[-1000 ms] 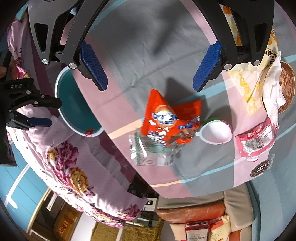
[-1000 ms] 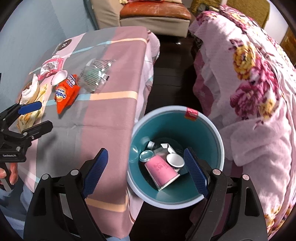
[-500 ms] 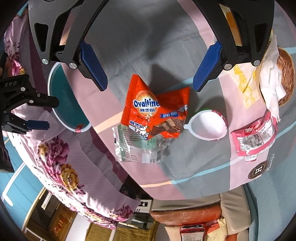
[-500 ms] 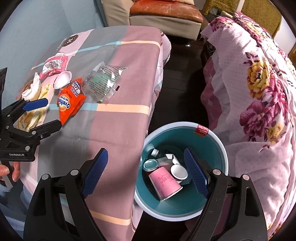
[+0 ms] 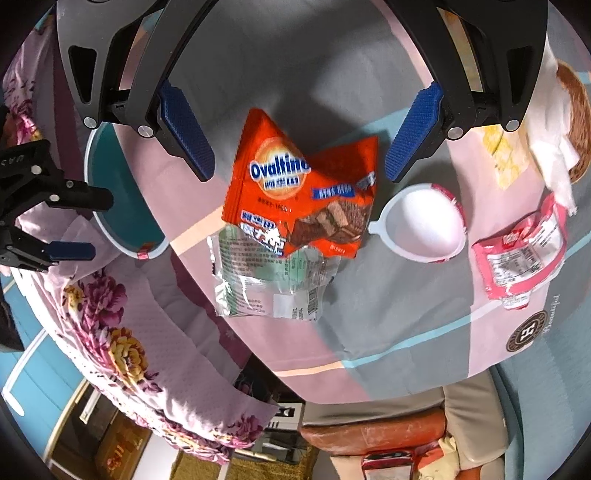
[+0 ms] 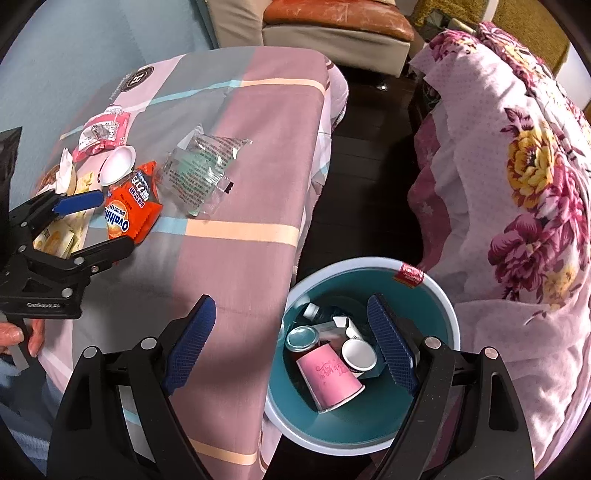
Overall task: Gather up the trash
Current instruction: 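Grasp the orange Ovaltine wrapper with the left gripper while the right grasps the clear bag, then carry wrapper and bag over the wastebasket and open the left gripper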
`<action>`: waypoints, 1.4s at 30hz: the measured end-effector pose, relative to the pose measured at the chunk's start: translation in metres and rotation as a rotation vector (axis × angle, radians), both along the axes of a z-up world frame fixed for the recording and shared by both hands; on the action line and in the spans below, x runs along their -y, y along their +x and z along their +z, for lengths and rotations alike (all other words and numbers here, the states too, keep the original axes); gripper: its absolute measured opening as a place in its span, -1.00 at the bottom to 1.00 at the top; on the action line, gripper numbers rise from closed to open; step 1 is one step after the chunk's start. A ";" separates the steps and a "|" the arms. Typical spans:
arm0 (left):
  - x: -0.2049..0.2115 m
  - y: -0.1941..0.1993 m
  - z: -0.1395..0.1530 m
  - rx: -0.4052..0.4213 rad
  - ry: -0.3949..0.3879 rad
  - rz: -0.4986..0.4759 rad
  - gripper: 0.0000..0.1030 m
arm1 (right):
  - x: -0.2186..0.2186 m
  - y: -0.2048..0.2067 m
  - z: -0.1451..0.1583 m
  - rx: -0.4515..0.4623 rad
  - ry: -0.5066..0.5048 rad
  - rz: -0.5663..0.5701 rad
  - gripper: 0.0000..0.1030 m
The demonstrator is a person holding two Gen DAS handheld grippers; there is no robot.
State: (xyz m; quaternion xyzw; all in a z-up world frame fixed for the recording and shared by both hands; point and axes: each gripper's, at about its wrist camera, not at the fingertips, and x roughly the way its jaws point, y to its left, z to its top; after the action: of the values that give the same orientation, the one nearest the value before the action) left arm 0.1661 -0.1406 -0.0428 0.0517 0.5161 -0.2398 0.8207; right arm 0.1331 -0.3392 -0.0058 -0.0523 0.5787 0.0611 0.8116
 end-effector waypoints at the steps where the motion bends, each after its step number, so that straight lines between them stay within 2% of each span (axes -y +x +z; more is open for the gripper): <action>1: 0.001 0.003 -0.003 -0.007 -0.001 -0.002 0.82 | 0.000 0.002 0.001 0.000 -0.001 0.000 0.56; 4: 0.000 0.012 -0.014 -0.077 -0.025 -0.011 0.82 | 0.000 0.009 0.004 0.000 0.002 0.004 0.56; 7: -0.005 0.016 -0.017 -0.091 -0.065 -0.010 0.81 | -0.001 0.019 0.007 0.005 0.008 0.010 0.56; 8: -0.008 0.015 -0.016 -0.084 -0.077 -0.011 0.75 | -0.002 0.022 0.008 0.005 0.012 0.011 0.56; 9: -0.010 0.015 -0.016 -0.079 -0.081 -0.014 0.49 | -0.003 0.027 0.008 0.003 0.018 0.015 0.56; 10: -0.013 0.015 -0.016 -0.078 -0.078 -0.015 0.41 | -0.004 0.030 0.008 0.003 0.021 0.016 0.56; 16: -0.039 0.016 -0.015 -0.088 -0.112 0.010 0.26 | -0.018 0.061 -0.001 -0.017 0.096 0.014 0.56; 27: -0.065 0.013 -0.015 -0.082 -0.141 0.016 0.26 | -0.052 0.111 -0.039 -0.064 0.194 0.030 0.54; 29: -0.066 0.012 -0.015 -0.084 -0.146 0.017 0.26 | -0.056 0.112 -0.047 -0.082 0.224 0.040 0.08; 30: -0.066 0.011 -0.014 -0.085 -0.148 0.018 0.26 | -0.058 0.109 -0.049 -0.082 0.242 0.046 -0.03; 31: -0.066 0.009 -0.013 -0.084 -0.149 0.017 0.25 | -0.061 0.107 -0.047 -0.069 0.229 0.052 -0.24; 33: -0.064 0.007 -0.010 -0.080 -0.152 0.011 0.24 | -0.064 0.103 -0.043 -0.049 0.226 0.061 -0.32; 42: -0.058 -0.024 0.012 -0.036 -0.143 -0.007 0.24 | -0.056 0.050 -0.012 0.037 0.198 0.046 -0.34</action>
State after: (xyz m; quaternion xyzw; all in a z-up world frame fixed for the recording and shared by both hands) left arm 0.1425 -0.0830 -0.0310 -0.0097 0.5122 -0.2799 0.8119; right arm 0.1835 -0.2833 -0.0181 0.0138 0.5535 0.1359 0.8216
